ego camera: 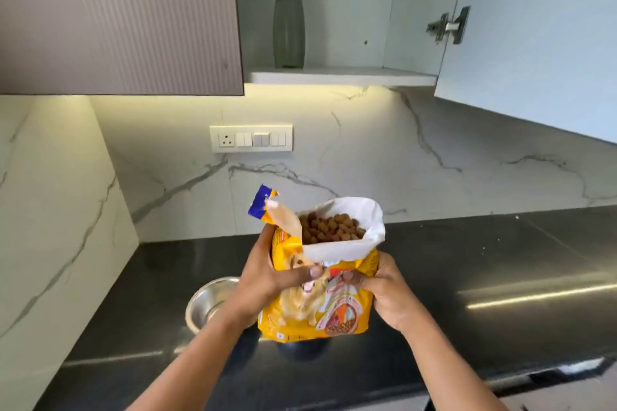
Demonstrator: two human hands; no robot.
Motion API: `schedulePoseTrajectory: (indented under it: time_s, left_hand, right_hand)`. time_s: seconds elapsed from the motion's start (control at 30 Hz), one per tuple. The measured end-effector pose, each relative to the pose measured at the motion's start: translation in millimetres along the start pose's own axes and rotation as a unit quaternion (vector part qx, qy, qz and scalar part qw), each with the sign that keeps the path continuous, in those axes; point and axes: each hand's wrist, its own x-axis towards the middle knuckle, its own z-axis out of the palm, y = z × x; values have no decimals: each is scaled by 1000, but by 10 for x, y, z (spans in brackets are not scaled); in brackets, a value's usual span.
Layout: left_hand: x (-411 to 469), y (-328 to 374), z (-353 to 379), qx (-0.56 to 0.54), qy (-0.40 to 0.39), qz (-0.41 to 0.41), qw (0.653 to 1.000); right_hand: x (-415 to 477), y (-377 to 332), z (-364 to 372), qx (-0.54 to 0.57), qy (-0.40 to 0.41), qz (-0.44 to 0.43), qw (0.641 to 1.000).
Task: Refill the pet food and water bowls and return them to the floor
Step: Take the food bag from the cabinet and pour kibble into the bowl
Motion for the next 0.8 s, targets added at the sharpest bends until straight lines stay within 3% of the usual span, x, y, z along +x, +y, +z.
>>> schedulePoseTrajectory:
  time_s: [0.17,0.53,0.8]
  left_hand:
    - [-317,-330,-152,-16,49,-26,998]
    - [-245,-791,-208,6,92,-83,992]
    - [-200,-1207,-150,46,126,-103,986]
  right_hand:
    - [-45,322,158,0,-54,51,997]
    - [184,760,92,44,-65,106,991]
    - [258,1187,-85,94,-89,192,973]
